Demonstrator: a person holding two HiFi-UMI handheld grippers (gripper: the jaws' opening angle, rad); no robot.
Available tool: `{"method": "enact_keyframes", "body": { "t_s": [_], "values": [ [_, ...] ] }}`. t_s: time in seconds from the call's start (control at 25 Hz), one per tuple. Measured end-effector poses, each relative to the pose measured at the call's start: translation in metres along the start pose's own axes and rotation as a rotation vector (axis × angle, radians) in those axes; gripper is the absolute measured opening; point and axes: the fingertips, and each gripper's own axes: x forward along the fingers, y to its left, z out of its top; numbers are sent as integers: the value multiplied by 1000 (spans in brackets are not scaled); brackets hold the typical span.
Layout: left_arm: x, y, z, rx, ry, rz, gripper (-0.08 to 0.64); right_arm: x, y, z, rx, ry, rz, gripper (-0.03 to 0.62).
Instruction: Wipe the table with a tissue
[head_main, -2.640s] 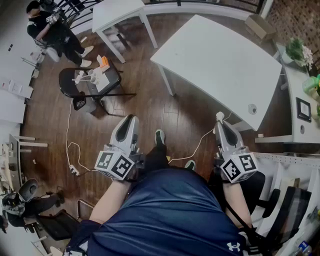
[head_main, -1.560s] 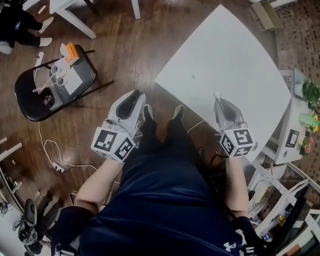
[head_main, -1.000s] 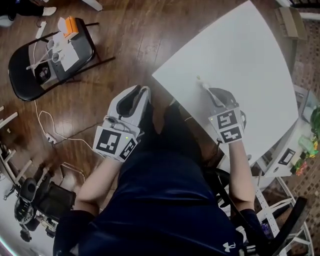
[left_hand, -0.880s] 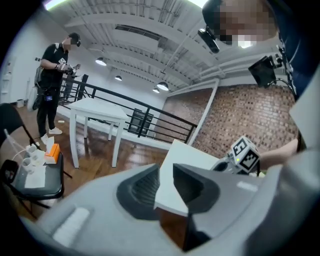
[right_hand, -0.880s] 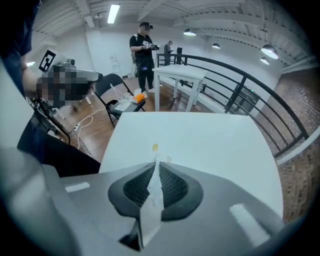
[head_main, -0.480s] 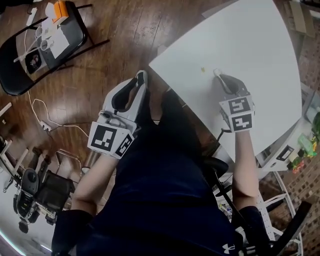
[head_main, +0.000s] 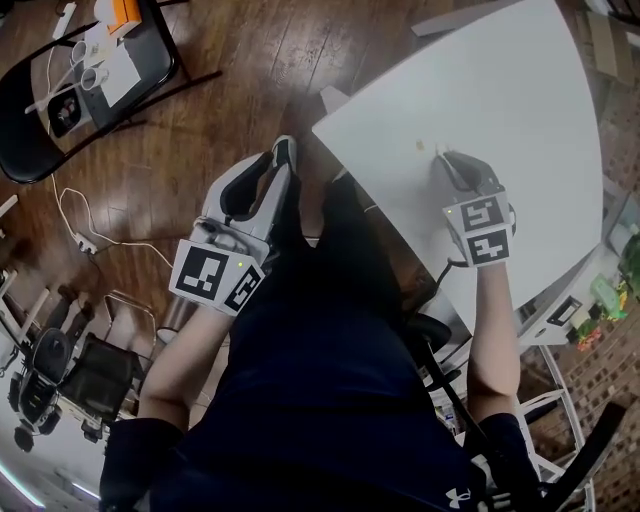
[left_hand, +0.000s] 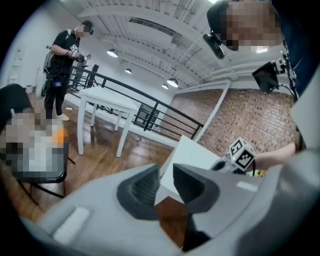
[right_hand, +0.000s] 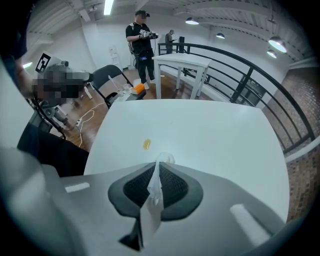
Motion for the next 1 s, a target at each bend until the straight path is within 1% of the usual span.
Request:
{"method": "enact_keyframes", "body": {
  "t_s": [0.48, 0.68, 0.84, 0.92, 1.0],
  "values": [
    [-15, 27, 6, -37, -23, 35, 81, 13, 26, 33, -23, -9, 61, 28],
    [-22, 38, 10, -49, -31, 44, 81, 20, 46, 50, -31, -20, 97, 28],
    [-27, 44, 11, -53, -34, 53, 83, 25, 72, 63, -54, -38, 140, 28],
    [-29, 48, 12, -53, -36, 57, 81, 28, 82, 69, -77, -40, 142, 28],
    [-31, 50, 14, -53, -37, 59, 82, 30, 88, 74, -79, -46, 151, 28]
  ]
}}
